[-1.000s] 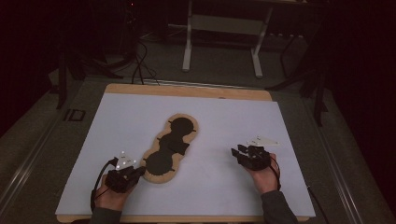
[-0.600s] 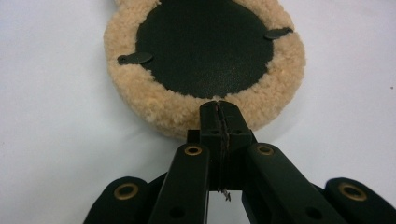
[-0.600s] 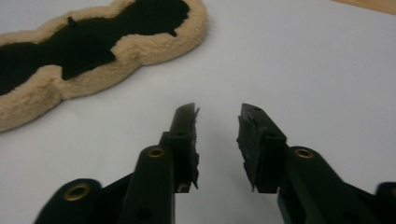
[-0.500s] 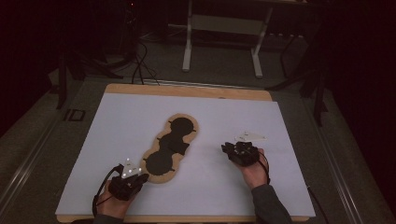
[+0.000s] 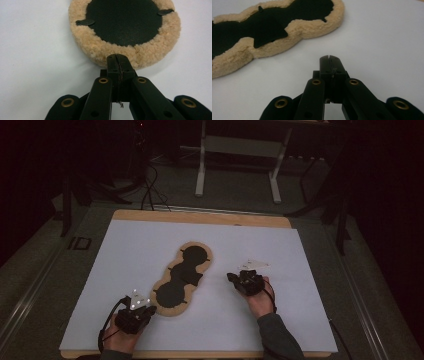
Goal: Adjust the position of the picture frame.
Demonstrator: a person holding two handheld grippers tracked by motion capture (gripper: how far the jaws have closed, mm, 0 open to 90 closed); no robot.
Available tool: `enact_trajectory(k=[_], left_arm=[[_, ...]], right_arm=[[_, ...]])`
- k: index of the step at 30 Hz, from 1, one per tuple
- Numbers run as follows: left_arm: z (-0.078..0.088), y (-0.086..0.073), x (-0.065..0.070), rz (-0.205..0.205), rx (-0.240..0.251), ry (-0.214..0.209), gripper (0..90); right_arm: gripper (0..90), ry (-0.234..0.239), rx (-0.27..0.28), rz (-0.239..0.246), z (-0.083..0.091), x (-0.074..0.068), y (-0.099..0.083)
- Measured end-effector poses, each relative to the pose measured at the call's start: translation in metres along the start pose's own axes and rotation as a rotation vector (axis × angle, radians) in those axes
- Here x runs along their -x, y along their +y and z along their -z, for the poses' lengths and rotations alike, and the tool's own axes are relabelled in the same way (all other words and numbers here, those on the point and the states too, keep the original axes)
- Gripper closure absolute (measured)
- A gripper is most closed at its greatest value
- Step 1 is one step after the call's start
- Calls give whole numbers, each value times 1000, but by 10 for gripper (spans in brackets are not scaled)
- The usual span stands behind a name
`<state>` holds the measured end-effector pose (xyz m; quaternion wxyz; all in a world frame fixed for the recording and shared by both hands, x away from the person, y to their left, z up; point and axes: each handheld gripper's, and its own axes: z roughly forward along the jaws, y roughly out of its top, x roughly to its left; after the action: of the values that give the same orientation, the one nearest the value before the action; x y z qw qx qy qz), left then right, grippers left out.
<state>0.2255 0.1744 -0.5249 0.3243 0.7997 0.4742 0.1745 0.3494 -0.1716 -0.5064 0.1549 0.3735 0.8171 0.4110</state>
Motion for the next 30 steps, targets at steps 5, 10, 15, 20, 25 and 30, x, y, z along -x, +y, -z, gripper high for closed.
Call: enact_trajectory(k=[5, 10, 15, 20, 25, 30], left_arm=[[0, 1, 2, -20, -5, 22, 900], [0, 1, 3, -28, -8, 32, 900], [-1, 1, 4, -28, -9, 38, 900], [-1, 1, 4, -26, -8, 42, 900], [-1, 2, 6, -40, -11, 64, 900], [-11, 3, -1, -16, -86, 158, 900]], right_arm=[[900, 18, -7, 17, -12, -8, 9], [900, 48, 0, 20, -26, -22, 23], [899, 65, -10, 36, -41, -35, 31], [899, 66, -19, 37, -50, -41, 35], [898, 73, -18, 17, -54, -40, 38], [893, 77, -29, 11, -57, -39, 40]])
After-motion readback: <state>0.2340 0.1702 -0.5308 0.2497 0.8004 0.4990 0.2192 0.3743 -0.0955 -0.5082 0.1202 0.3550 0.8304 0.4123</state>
